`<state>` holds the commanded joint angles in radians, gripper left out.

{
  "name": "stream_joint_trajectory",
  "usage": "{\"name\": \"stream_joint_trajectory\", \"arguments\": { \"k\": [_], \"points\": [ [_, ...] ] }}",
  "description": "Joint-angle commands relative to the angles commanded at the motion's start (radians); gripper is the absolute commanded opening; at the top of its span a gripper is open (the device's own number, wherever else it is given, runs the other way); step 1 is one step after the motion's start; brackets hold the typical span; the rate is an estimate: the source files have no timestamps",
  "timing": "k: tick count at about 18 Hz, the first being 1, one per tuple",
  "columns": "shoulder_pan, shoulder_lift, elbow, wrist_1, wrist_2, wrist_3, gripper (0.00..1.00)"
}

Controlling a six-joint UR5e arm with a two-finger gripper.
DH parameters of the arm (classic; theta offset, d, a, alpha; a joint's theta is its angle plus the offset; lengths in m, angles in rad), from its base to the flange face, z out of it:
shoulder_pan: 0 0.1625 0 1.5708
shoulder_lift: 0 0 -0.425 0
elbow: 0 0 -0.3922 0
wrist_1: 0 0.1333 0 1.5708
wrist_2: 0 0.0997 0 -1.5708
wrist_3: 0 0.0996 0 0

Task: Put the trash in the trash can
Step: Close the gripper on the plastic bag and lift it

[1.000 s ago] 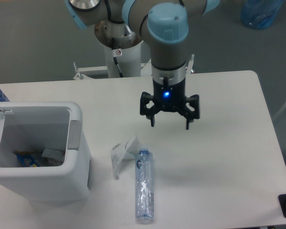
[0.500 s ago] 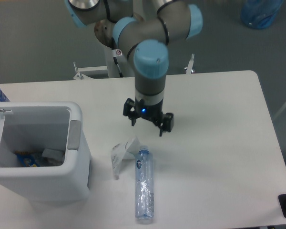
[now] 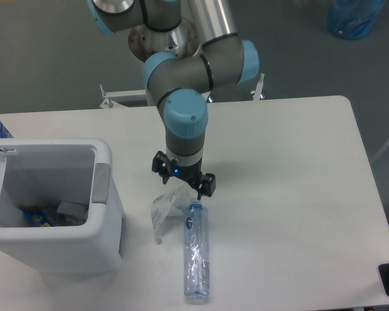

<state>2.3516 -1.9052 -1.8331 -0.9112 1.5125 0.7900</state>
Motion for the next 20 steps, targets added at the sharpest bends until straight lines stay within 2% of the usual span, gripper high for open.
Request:
{"name": "stream_joint_trajectory", "arguments": {
  "k": [5,6,10,15,20],
  "points": [
    [0.0,0.003,0.011,0.0,0.0,-0.003,0.11],
    [0.0,0.006,0.011,0.0,0.0,-0.006,0.04],
    [0.002,0.021,0.011,-0.002,-0.002,0.0,0.0],
    [0.012,0.08,0.012,-0.018,-0.015,0.012,0.0],
    [0.067,0.165,0.012,-0.021,-0.138,0.012,0.0]
  ]
}}
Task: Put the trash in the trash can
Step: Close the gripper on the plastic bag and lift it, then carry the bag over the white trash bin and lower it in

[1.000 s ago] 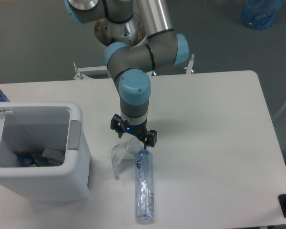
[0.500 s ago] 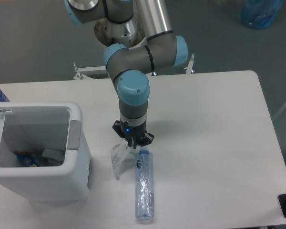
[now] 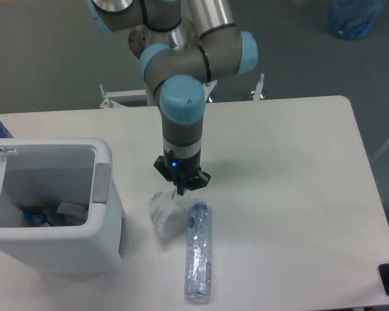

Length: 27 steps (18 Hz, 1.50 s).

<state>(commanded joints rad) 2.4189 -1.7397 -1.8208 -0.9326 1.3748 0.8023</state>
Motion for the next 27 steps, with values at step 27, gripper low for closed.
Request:
{"name": "stream_joint_trajectory", "arguments": {
  "k": [27],
  "points": [
    [-0.012,0.181,0.192,0.011,-0.566,-0.554,0.0]
  ]
}}
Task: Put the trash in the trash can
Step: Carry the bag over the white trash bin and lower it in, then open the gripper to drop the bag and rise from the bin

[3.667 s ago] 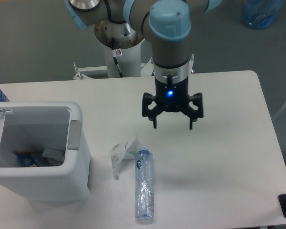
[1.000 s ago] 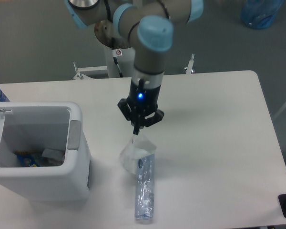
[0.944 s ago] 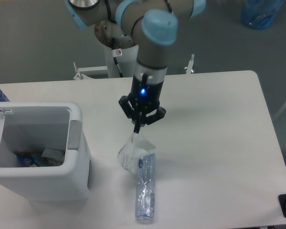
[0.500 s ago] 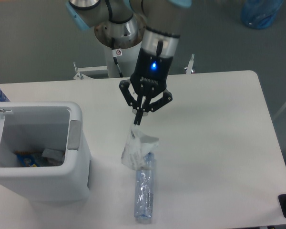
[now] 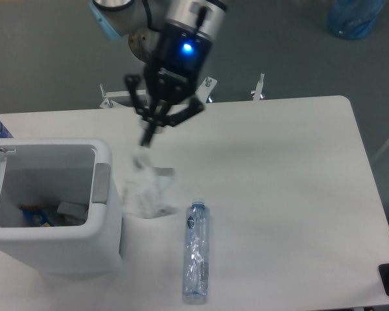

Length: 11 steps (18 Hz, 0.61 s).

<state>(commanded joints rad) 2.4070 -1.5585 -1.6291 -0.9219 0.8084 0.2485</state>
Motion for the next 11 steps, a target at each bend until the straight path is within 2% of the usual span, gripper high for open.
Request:
{"name": "stream_joint_trajectory", "arguments": {
  "k": [8,10,11],
  "points": [
    [-0.127,-0.031,-0.008,0.002,0.002,0.003,0.01],
    [-0.147,-0.049,-0.003,0.005,0.002,0.011,0.06],
    [-0.163,-0.054,-0.005,0.005,0.002,0.012,0.15]
  ]
}}
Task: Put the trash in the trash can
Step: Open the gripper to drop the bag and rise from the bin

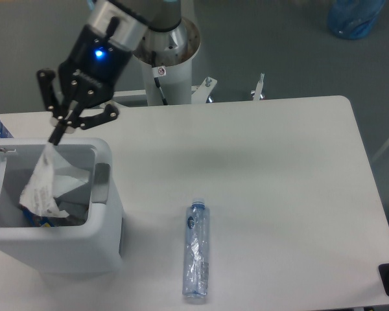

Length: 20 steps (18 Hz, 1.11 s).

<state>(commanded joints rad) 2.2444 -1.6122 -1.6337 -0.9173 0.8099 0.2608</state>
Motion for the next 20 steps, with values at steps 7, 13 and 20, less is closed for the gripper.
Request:
{"name": "stream_joint_trajectory", "arguments": {
  "k": [7,13,20],
  "points": [
    [-0.002,-0.005,-0.006,0.026,0.002,0.049,1.0],
    [0.095,-0.006,0.012,0.028,0.009,0.045,1.0],
    [0.175,-0.084,0.084,0.028,0.348,0.046,1.0]
  ]
}}
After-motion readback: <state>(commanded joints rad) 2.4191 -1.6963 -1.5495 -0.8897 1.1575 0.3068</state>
